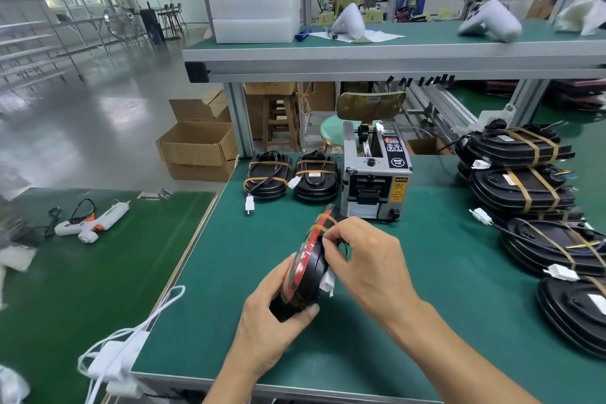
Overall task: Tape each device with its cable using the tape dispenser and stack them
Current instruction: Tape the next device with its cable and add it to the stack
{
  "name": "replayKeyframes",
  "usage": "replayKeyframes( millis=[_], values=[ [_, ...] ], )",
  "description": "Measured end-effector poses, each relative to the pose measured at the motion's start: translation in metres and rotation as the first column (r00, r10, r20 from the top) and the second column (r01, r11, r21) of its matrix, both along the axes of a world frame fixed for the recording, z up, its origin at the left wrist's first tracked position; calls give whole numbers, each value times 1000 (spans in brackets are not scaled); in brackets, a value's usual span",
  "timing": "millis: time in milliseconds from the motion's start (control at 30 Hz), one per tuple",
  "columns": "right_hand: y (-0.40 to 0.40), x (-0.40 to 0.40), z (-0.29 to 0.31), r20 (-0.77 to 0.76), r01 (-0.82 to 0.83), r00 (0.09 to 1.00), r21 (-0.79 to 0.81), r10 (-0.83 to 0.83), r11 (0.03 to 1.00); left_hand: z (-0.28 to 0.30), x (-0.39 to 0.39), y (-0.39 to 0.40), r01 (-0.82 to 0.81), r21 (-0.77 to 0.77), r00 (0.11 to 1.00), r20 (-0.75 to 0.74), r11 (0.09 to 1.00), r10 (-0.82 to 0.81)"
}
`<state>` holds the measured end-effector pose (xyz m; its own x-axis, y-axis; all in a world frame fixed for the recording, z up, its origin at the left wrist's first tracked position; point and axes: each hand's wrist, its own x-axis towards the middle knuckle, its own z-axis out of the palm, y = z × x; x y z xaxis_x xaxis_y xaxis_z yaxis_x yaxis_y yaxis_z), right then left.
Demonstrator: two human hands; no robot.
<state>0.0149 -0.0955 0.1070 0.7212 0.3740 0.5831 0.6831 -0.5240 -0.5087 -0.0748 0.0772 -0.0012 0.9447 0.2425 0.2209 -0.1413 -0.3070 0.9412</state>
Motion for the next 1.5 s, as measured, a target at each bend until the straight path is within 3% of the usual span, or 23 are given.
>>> replayKeyframes(
  millis=[833, 1200, 1500],
  values=[
    [-6, 8, 22, -188, -47, 982, -251, -1, 967, -2, 0, 1, -5, 70, 1000, -10, 998, 5],
    [-10, 9, 20, -191, -101, 980, -226, 58, 969, -2, 1, 1, -11, 71, 1000, -1, 997, 11],
    [-15, -3, -4, -216, -185, 962, -64, 168, 981, 1, 0, 0, 0, 78, 1000, -6, 997, 0]
  ],
)
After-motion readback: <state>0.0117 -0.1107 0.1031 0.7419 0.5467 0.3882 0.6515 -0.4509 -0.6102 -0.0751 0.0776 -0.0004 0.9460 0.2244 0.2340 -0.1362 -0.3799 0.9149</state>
